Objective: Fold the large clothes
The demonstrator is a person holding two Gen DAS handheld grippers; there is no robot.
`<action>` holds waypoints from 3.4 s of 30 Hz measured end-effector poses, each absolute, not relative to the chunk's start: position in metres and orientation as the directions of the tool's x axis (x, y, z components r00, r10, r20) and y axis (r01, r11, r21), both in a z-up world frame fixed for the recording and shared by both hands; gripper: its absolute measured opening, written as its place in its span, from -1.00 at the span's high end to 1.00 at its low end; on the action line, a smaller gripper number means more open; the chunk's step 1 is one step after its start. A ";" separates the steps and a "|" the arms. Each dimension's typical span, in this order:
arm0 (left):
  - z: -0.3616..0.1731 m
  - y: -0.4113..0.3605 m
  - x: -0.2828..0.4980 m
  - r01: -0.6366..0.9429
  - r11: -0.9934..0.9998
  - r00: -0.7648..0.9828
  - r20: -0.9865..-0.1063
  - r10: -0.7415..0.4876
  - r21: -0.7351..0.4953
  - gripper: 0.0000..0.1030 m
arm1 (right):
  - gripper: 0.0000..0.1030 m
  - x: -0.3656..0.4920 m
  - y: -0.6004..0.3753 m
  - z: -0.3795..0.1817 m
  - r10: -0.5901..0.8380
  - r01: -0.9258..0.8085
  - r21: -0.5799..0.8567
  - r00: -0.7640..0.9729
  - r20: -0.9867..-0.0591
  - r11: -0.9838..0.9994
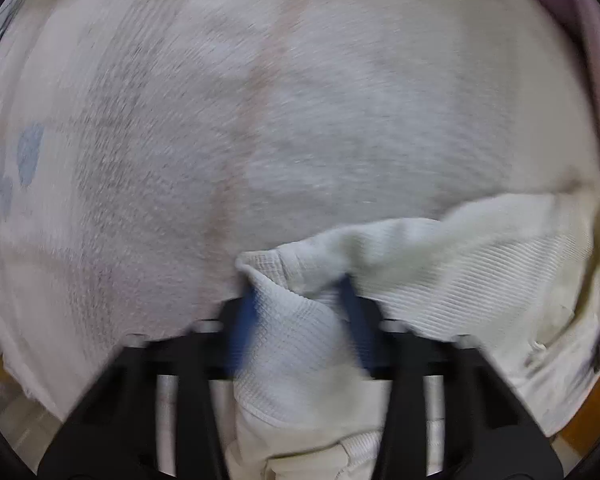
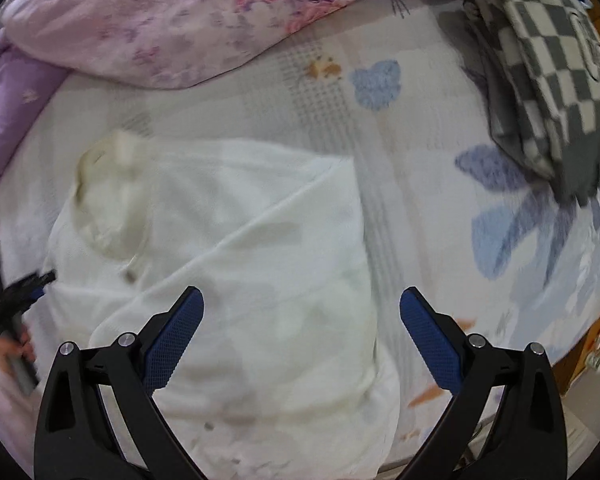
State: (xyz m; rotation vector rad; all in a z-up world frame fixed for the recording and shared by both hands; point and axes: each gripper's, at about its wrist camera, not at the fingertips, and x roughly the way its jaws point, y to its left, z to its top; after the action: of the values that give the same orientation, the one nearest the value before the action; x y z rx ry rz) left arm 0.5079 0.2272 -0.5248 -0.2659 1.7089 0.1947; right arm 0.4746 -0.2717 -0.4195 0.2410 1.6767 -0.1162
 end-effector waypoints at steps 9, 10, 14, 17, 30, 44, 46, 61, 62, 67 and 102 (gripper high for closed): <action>-0.491 0.234 0.498 -0.228 0.973 -0.079 -0.995 -0.058 -0.038 0.75 | -0.37 0.539 -0.330 -0.532 0.246 0.416 0.146 -0.197 -0.949 0.897; -0.490 0.234 0.498 -0.226 0.974 -0.076 -0.996 -0.048 -0.029 0.75 | -0.31 0.541 -0.332 -0.539 0.241 0.423 0.134 -0.211 -0.947 0.896; -0.494 0.228 0.498 -0.219 0.974 -0.071 -0.997 0.038 0.052 0.74 | 0.04 0.539 -0.329 -0.558 0.225 0.388 0.118 -0.242 -0.944 0.914; -0.497 0.224 0.500 -0.236 0.966 -0.074 -0.993 0.095 0.110 0.74 | 0.72 0.534 -0.335 -0.545 0.222 0.423 0.130 -0.176 -0.959 0.897; -0.427 0.178 0.462 -0.202 0.956 0.064 -0.971 0.229 0.212 0.74 | 0.82 0.497 -0.325 -0.449 0.108 0.412 0.089 -0.021 -0.994 0.907; -0.326 0.169 0.373 -0.216 0.962 0.232 -0.948 0.219 0.169 0.76 | 0.83 0.392 -0.307 -0.329 0.052 0.350 0.117 0.192 -0.980 0.930; -0.308 0.172 0.345 -0.233 0.963 0.254 -0.947 0.194 0.135 0.76 | 0.83 0.365 -0.306 -0.308 0.070 0.335 0.148 0.235 -0.970 0.930; -0.348 0.180 0.111 -0.275 0.952 0.103 -0.981 0.166 0.132 0.79 | 0.82 0.123 -0.313 -0.349 0.136 0.264 0.173 0.155 -0.979 0.949; -0.369 0.182 0.095 -0.287 0.946 0.054 -0.983 0.174 0.152 0.80 | 0.82 0.108 -0.314 -0.371 0.135 0.292 0.159 0.102 -0.986 0.943; -0.456 0.194 0.043 -0.315 0.918 -0.191 -0.964 0.187 0.241 0.99 | 0.69 0.056 -0.304 -0.471 0.096 0.316 0.034 -0.181 -0.979 0.948; -0.427 0.177 0.136 -0.324 0.945 -0.061 -0.998 0.032 0.050 -0.49 | -0.34 0.182 -0.327 -0.451 0.208 0.403 0.155 -0.089 -0.974 0.902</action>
State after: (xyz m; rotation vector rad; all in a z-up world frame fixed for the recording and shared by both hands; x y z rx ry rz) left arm 0.1357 0.1773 -0.4272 -0.2298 1.6095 0.2951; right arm 0.1819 -0.3267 -0.4509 0.4745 1.6732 -0.1736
